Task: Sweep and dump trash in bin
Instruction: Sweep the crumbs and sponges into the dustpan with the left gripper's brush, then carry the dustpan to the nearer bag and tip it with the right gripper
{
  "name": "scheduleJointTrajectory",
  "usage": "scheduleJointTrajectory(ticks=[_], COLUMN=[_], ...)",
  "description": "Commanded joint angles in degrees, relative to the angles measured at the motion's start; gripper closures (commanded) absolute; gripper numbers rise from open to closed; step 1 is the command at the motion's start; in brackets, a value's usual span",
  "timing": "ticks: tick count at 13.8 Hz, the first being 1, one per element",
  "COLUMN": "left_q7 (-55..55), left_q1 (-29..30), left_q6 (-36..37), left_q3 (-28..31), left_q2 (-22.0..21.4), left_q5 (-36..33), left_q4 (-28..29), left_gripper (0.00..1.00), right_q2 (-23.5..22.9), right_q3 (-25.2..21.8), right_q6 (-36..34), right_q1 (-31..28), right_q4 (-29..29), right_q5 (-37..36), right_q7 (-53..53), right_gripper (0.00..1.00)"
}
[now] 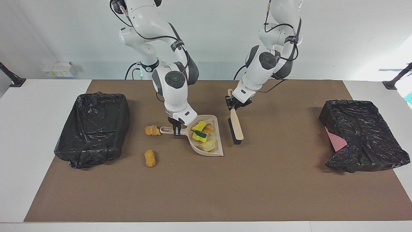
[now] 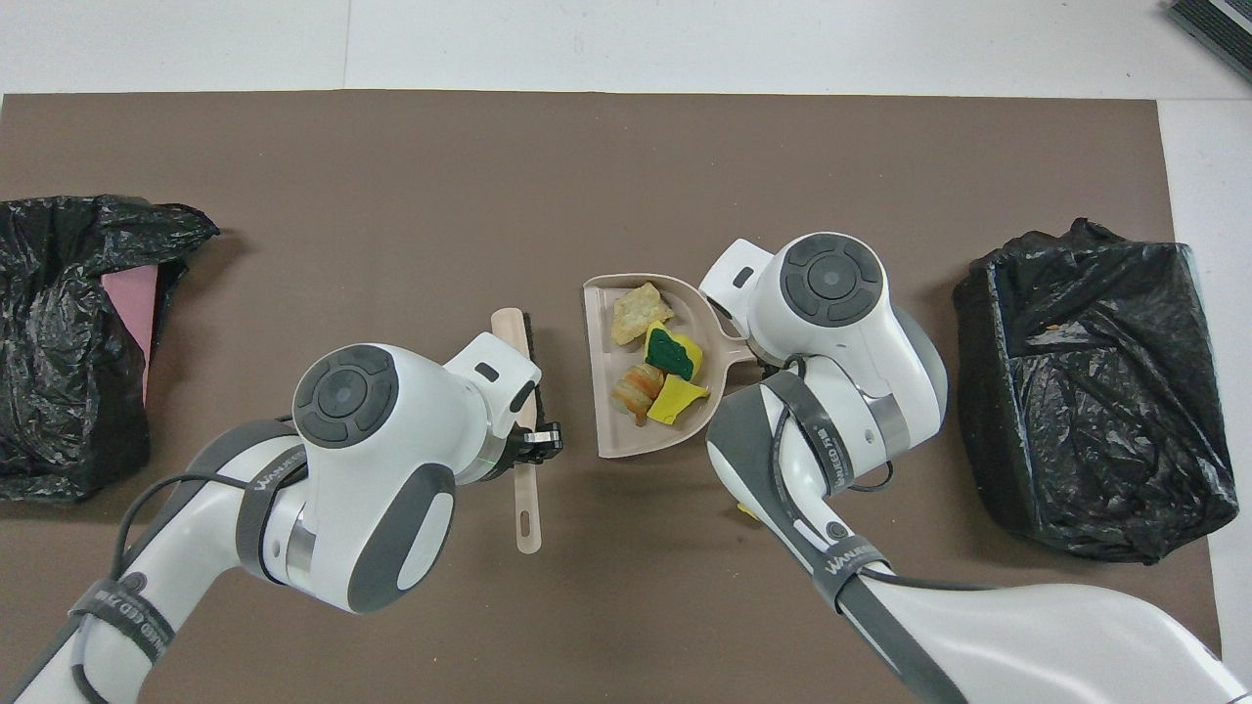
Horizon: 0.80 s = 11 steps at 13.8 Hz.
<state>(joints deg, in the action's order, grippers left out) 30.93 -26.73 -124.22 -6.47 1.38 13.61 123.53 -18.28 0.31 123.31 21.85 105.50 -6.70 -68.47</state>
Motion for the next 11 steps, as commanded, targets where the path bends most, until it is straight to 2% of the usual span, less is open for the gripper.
scheduleJointTrajectory(ticks=[1, 6, 9, 11], left_q7=[8.6, 12.2, 19.5, 24.2], left_q1=[-3.7, -12.1, -18.3, -22.0], left_q6=[2.7, -0.2, -3.7, -10.0], left_q3=[-0.3, -0.6, -0.6, -0.6], left_q2=[-3.3, -11.0, -11.0, -9.8], left_q5=[-5.7, -5.8, -5.8, -5.8], left_q4=[1.9, 12.8, 15.3, 17.5], left_gripper=[1.0, 1.0, 1.0, 1.0], right_q2=[1.2, 2.5, 4.7, 6.8], right_q3=[0.5, 0.7, 0.7, 0.7], right_q6=[-0.3, -0.7, -2.5, -4.4], right_q1=[-2.0, -4.3, -6.6, -8.5], right_q4=[-0.4, -0.4, -0.3, -0.3], right_q5=[-0.5, 0.0, 0.1, 1.7], right_q7=[-0.1, -1.6, -2.7, -4.9], right_gripper=[1.0, 1.0, 1.0, 1.0])
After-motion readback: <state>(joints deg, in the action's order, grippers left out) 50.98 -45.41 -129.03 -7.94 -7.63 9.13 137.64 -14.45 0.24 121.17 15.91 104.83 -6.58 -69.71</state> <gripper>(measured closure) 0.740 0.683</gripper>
